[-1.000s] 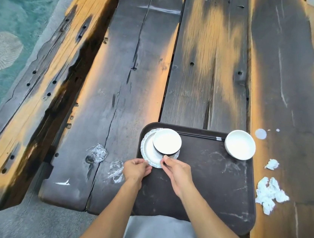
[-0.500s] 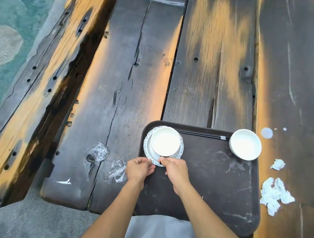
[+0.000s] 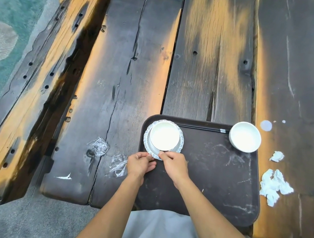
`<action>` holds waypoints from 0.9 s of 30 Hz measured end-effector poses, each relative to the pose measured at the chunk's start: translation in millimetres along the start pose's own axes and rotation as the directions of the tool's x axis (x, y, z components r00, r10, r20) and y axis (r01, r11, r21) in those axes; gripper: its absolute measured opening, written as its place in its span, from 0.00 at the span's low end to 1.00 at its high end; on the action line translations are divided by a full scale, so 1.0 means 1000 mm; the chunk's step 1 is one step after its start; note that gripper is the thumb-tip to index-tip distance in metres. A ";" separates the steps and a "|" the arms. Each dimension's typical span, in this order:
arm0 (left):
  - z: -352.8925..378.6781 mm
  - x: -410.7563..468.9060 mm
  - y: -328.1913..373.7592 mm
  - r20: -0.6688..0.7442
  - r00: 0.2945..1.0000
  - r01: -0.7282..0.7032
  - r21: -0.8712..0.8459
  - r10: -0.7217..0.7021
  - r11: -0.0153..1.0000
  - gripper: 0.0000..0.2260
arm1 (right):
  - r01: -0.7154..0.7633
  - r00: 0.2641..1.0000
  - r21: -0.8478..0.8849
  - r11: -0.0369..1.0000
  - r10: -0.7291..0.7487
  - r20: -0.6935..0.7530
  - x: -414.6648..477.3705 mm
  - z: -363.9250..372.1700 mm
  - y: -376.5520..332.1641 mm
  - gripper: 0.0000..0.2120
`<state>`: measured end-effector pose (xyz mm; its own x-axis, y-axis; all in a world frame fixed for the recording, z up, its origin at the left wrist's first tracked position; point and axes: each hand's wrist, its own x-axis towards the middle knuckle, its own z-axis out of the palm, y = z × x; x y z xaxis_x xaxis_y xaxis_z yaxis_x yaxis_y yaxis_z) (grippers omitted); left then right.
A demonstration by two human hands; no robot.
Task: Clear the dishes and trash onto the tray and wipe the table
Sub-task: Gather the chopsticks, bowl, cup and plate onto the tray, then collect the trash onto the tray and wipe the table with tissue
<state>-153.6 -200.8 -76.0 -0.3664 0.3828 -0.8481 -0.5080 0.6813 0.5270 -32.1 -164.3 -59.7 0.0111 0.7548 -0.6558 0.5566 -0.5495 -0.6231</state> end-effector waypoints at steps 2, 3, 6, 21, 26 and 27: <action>0.000 -0.002 -0.001 0.012 1.000 0.004 0.001 -0.004 1.000 0.02 | 0.022 1.000 -0.024 0.999 -0.022 -0.004 -0.003 0.000 0.000 0.21; 0.000 -0.002 -0.001 0.018 1.000 0.004 0.004 -0.005 1.000 0.02 | 0.032 0.999 -0.031 0.999 -0.033 -0.007 -0.004 0.000 0.000 0.21; -0.002 -0.004 -0.002 0.034 0.999 -0.011 0.012 0.010 1.000 0.03 | 0.073 0.997 -0.047 0.996 -0.074 -0.035 -0.009 0.000 0.001 0.18; 0.039 -0.052 -0.041 0.505 0.818 -0.575 0.728 0.276 0.373 0.11 | 0.179 0.945 -0.361 0.915 -0.263 -0.197 -0.050 -0.125 0.076 0.14; 0.088 -0.068 -0.051 0.677 0.684 -0.694 0.719 0.273 -0.042 0.19 | 0.082 0.927 -0.374 0.924 -0.208 -0.312 -0.049 -0.205 0.125 0.16; 0.100 -0.071 -0.057 0.685 0.678 -0.689 0.719 0.268 -0.095 0.22 | 0.065 0.916 -0.404 0.912 -0.215 -0.337 -0.047 -0.222 0.136 0.17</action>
<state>-21.4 -204.2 -51.4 0.1495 0.8693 -0.4712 0.8607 0.1201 0.4947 227.8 -195.0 -18.9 0.1709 0.9308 -0.3232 0.8443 -0.3074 -0.4390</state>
